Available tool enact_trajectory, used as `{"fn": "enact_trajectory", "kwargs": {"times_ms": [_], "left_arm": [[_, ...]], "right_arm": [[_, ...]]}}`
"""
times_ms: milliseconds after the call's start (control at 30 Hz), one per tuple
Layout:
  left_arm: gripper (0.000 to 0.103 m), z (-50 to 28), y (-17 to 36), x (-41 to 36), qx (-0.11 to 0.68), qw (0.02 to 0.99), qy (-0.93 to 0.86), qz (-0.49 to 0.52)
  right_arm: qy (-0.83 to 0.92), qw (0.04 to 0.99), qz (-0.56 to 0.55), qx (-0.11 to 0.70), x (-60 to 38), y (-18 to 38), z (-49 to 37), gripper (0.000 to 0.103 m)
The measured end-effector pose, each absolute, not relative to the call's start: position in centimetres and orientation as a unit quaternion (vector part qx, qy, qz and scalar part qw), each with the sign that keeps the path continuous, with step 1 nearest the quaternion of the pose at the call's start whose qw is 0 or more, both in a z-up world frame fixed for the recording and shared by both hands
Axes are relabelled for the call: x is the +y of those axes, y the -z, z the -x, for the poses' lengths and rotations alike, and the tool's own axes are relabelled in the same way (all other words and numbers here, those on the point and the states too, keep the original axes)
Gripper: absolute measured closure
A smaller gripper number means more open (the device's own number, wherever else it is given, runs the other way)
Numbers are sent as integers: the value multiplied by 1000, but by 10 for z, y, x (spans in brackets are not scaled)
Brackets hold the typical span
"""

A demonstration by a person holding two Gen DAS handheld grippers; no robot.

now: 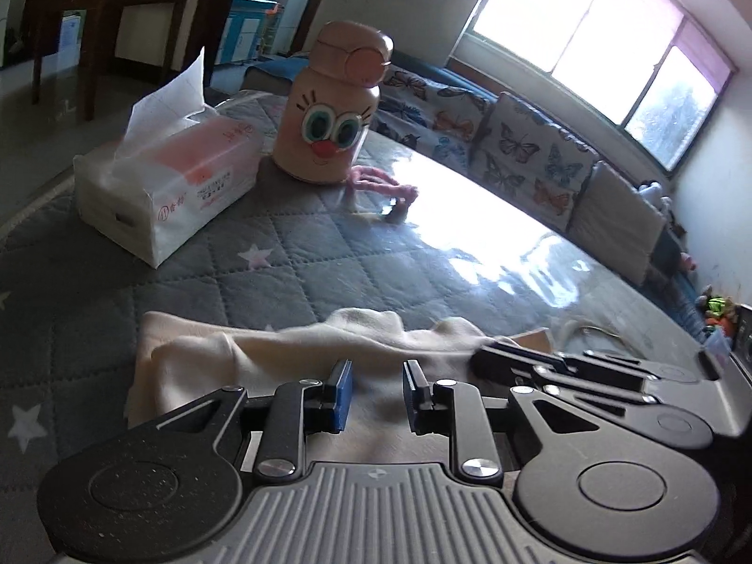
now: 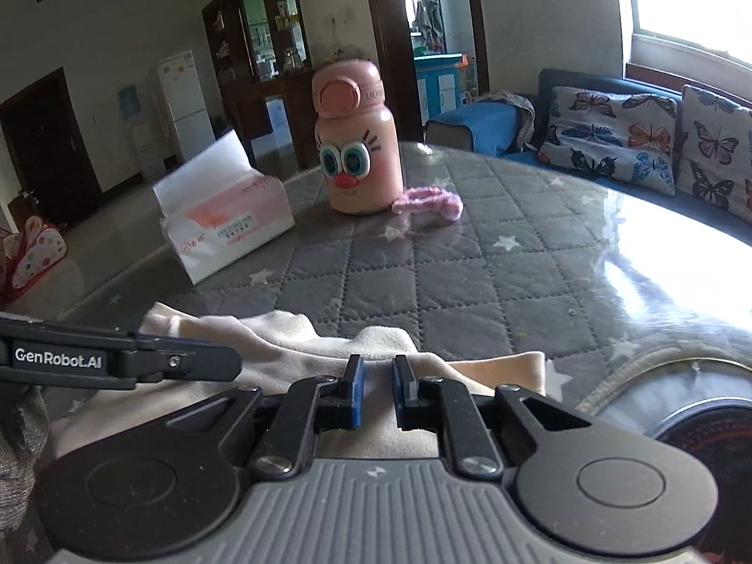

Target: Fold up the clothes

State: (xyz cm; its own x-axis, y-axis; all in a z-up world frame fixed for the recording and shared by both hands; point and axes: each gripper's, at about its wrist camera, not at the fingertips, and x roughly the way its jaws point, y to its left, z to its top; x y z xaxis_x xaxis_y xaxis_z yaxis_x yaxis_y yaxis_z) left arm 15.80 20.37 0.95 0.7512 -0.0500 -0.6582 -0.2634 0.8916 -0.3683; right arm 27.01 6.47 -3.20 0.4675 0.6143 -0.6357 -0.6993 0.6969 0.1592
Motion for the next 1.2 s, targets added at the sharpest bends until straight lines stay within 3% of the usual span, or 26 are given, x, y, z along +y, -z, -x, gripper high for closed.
{"fn": "enact_trajectory", "kwargs": {"times_ms": [200,300,733,1200], "left_arm": [[78,-160,-8,209,344,908,-61,232],[78,-155,-12,209,339,909,-63,233],[78,-108,-19,189,337,916,-45,213],[76,-56,-14,179,324,925,-56,188]], "right_arm": [[-387,855,67,339,67,34,-270,90],[-395,852,69,337,65,29,-262,81],[-434,836,117,316,66,17,-201,65],[-438,833,151,303,55,25,-156,63]]}}
